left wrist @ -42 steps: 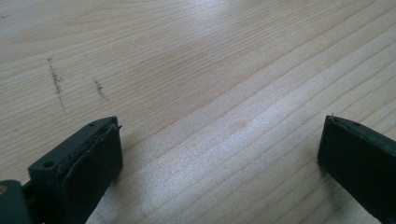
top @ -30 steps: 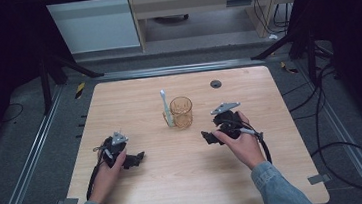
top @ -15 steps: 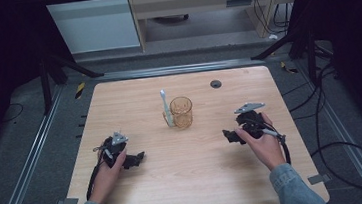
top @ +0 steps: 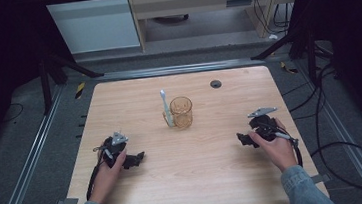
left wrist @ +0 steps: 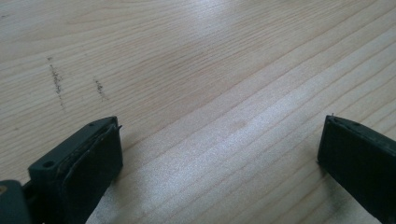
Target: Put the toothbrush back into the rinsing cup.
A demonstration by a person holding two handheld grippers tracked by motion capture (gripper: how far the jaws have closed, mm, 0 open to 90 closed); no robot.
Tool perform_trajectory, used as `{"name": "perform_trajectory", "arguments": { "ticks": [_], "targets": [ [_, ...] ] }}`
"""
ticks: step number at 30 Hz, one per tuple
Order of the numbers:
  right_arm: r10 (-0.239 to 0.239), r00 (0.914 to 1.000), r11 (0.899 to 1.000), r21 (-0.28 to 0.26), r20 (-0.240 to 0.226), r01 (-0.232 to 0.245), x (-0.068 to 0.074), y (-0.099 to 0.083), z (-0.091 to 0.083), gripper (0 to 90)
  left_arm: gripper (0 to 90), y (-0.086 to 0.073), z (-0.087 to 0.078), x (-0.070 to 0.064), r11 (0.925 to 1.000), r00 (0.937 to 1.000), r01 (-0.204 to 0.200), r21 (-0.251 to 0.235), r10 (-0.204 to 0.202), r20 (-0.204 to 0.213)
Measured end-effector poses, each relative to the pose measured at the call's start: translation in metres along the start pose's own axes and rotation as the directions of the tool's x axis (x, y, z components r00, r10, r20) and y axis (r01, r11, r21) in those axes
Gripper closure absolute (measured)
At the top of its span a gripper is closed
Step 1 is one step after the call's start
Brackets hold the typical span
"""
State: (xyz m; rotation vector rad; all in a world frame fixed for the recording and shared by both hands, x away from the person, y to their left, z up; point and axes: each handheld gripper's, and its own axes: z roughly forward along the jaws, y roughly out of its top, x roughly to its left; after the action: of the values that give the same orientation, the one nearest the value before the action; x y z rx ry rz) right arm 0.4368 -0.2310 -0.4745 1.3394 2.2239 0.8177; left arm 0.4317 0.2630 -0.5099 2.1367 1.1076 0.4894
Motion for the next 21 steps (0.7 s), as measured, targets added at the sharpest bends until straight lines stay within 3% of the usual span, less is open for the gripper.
{"name": "perform_trajectory", "arguments": {
  "ticks": [12, 21],
  "targets": [
    [0.074, 0.9969, 0.997, 0.01, 0.027, -0.074, -0.023, -0.018, 0.01, 10.8, 0.0, 0.0, 0.0, 0.0, 1.0, 1.0, 0.0, 0.0, 0.0, 0.0],
    [0.121, 0.9924, 0.993, 0.004, 0.021, -0.121, -0.03, -0.027, 0.017, 10.6, 0.0, 0.0, 0.0, 0.0, 1.0, 1.0, 0.0, 0.0, 0.0, 0.0]
  ]
}}
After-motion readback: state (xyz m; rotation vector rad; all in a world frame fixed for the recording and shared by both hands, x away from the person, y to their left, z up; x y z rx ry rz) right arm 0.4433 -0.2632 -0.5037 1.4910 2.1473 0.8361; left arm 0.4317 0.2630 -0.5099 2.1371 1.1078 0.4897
